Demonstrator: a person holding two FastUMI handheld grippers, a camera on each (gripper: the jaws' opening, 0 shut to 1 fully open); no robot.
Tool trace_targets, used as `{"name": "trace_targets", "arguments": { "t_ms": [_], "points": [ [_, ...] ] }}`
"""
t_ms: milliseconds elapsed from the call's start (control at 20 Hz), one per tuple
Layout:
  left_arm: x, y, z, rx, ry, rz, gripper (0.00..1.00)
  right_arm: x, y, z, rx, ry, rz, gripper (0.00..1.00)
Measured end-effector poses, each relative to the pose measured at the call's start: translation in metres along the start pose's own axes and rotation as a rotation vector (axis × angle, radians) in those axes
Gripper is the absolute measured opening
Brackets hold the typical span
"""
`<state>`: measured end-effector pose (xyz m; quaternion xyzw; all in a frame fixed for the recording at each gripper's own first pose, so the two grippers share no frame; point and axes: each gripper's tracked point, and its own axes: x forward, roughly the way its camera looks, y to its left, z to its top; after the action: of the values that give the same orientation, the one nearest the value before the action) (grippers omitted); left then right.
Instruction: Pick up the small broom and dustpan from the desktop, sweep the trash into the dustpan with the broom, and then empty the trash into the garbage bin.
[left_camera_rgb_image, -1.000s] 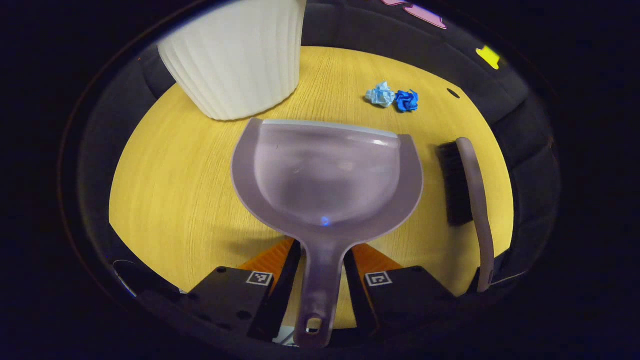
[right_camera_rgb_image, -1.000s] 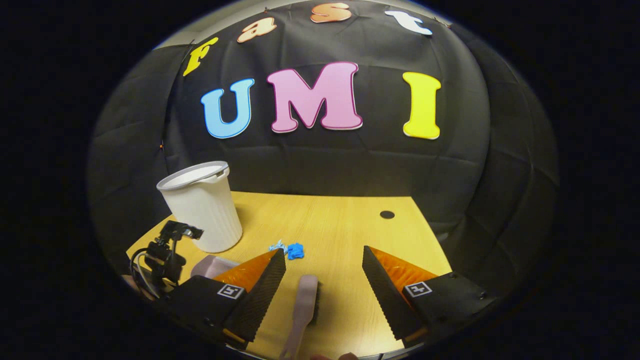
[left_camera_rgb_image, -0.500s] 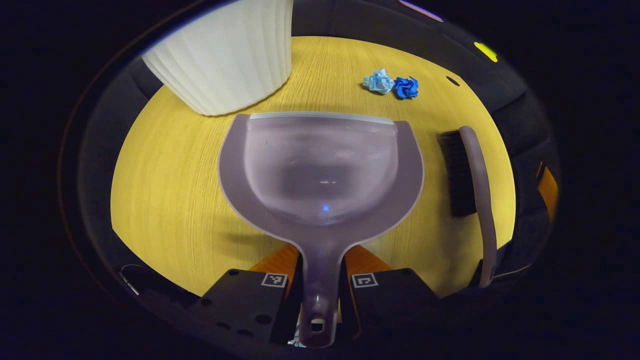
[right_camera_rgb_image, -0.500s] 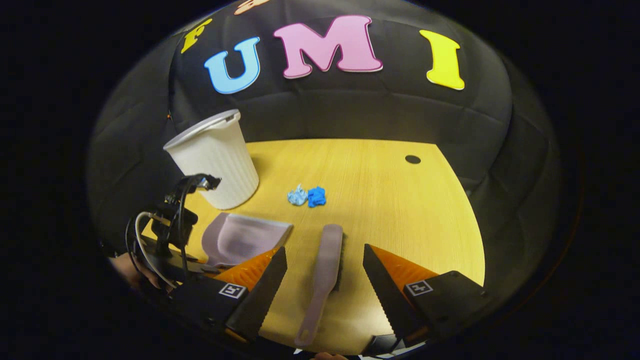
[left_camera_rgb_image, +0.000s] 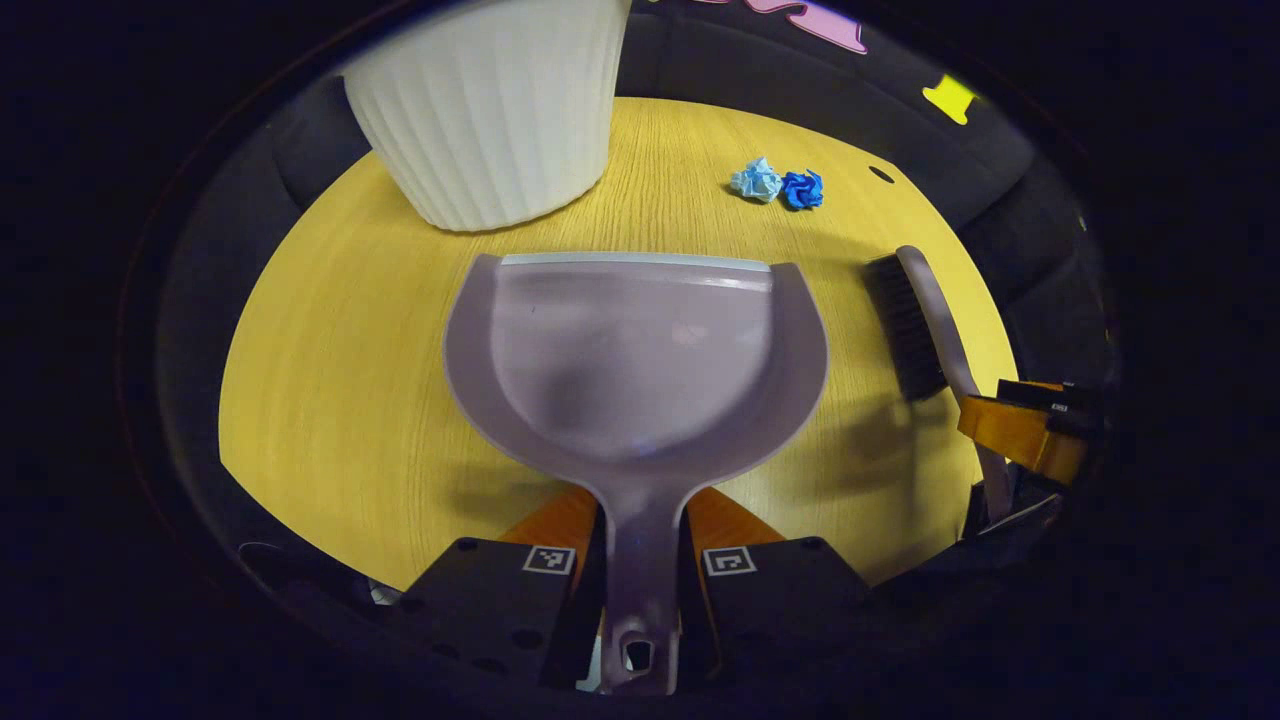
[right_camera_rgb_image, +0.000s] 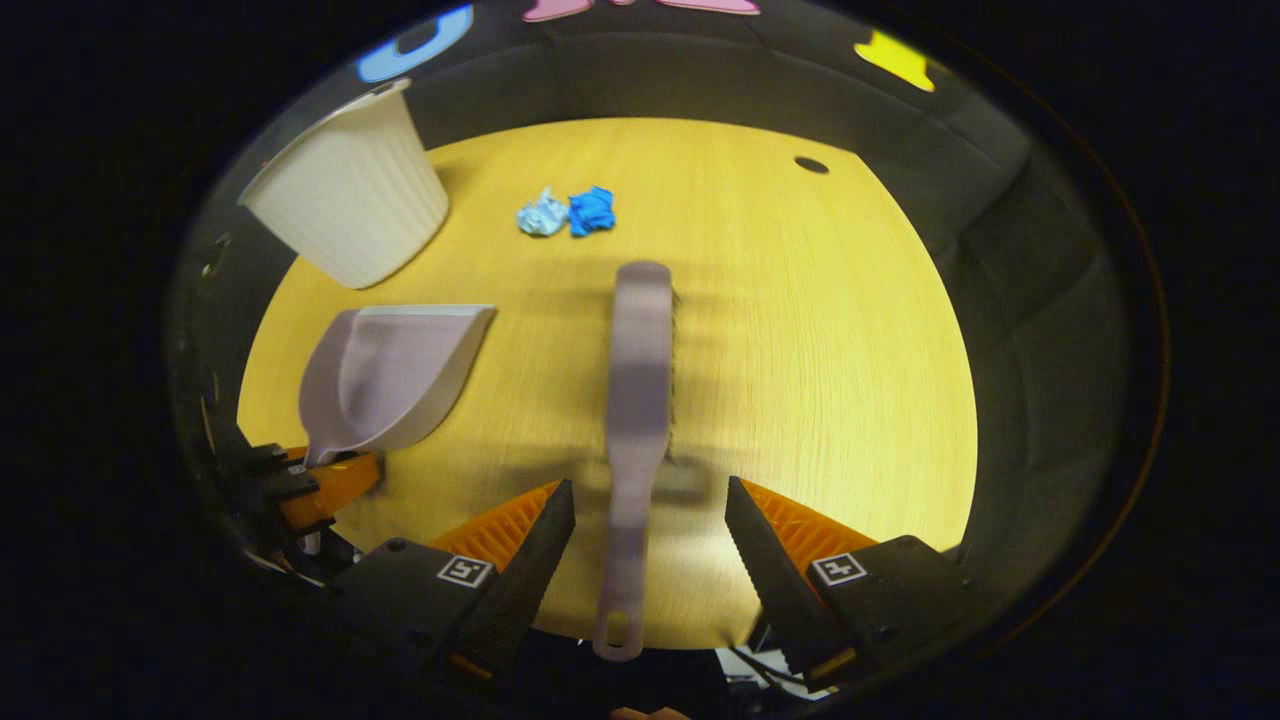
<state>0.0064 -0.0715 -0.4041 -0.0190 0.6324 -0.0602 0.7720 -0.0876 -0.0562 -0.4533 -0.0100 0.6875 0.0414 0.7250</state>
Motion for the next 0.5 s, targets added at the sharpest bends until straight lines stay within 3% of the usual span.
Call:
{"name": "trace_targets", "arguments": {
  "t_ms": [50, 100, 250, 300, 450, 500],
  "points": [
    [-0.002, 0.005, -0.005, 0.018, -0.002, -0.007, 0.3, 0.003, -0.001, -0.002, 0.014, 0.012, -0.019, 0.92],
    [-0.003, 0.008, -0.009, 0.034, -0.002, -0.014, 0.3, 0.006, -0.002, -0.002, 0.018, 0.019, -0.037, 0.99],
    [-0.006, 0.006, -0.012, 0.016, 0.012, -0.087, 0.3, 0.017, 0.002, -0.001, 0.015, 0.052, -0.061, 0.96],
    [-0.008, 0.002, -0.009, -0.012, 0.01, -0.127, 0.3, 0.018, 0.0, 0.003, 0.024, 0.05, -0.073, 0.73],
    [-0.009, 0.001, -0.007, -0.015, 0.015, -0.155, 0.3, 0.031, 0.005, -0.004, 0.051, 0.118, -0.056, 0.7],
    [-0.009, 0.002, -0.007, -0.003, 0.017, -0.153, 0.3, 0.035, 0.006, -0.005, 0.069, 0.14, -0.049, 0.5]
  ]
}}
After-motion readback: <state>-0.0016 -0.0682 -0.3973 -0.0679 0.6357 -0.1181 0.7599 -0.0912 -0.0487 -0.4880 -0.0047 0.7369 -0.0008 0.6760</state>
